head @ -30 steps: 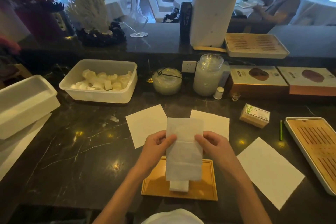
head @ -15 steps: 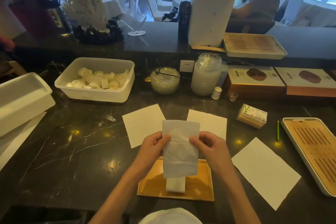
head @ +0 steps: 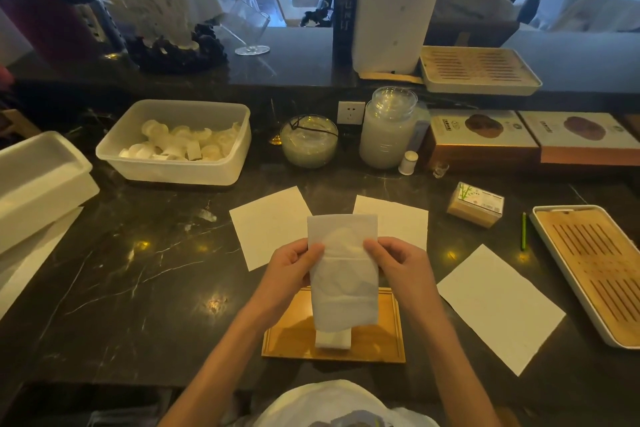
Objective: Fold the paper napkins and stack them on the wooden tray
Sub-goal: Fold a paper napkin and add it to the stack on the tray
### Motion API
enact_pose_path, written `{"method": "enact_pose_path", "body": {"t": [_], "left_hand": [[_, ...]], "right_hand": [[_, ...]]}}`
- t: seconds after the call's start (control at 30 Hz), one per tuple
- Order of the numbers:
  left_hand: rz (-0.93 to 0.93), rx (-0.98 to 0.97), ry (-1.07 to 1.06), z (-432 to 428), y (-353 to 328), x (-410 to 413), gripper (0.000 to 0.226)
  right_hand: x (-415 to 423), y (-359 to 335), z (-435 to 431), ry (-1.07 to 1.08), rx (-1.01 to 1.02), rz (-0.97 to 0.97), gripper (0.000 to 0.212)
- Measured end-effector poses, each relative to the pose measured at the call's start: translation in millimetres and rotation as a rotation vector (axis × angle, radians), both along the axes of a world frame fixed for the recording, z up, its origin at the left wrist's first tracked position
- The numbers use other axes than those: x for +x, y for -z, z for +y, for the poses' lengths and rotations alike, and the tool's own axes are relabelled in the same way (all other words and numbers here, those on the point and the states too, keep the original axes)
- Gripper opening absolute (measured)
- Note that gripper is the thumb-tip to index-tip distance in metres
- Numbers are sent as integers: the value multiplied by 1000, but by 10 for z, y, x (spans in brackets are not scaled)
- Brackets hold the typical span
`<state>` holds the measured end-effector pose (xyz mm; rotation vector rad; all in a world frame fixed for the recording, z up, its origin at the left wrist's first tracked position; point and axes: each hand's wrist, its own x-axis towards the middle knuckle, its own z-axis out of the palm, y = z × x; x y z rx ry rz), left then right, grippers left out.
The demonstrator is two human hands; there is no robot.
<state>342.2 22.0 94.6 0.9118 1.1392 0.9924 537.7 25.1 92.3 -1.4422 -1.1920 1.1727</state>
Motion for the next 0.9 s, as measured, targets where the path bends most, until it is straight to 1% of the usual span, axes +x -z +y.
{"method": "enact_pose_path", "body": {"t": [0.1, 0.13, 0.17, 0.27, 0.33, 0.5, 0.57, 0.63, 0.73, 0.8, 0.83, 0.9], "left_hand": [[-6, 1, -20, -5, -2, 5, 19], [-8, 7, -36, -2, -3, 10, 21], [-8, 16, -54, 1, -4, 13, 22], [4, 33, -94, 24, -11, 14, 22], [18, 35, -98, 34, -12, 16, 20], [26, 6, -53, 37, 7, 5, 15], [43, 5, -20, 43, 16, -9, 16], [55, 9, -6, 55, 30, -18, 17], [61, 9, -43, 80, 50, -30, 16], [71, 15, -84, 106, 61, -44, 16], [75, 15, -104, 121, 65, -52, 16], [71, 8, -138, 147, 72, -70, 16]], "right_hand": [[5, -28, -6, -21, -60, 45, 41], [17, -28, -11, -46, -89, 62, 45], [29, -26, -20, -75, -109, 78, 44], [54, 35, -44, -117, -110, 77, 22], [57, 78, -44, -107, -112, 73, 14], [52, 77, -31, -103, -144, 129, 17], [56, 61, -31, -80, -153, 142, 19], [66, 59, -32, -61, -176, 155, 16], [108, 43, -46, -165, -236, 180, 15], [153, 52, -73, -260, -278, 145, 12], [173, 72, -88, -286, -295, 114, 14], [195, 133, -120, -295, -316, 63, 17]]}}
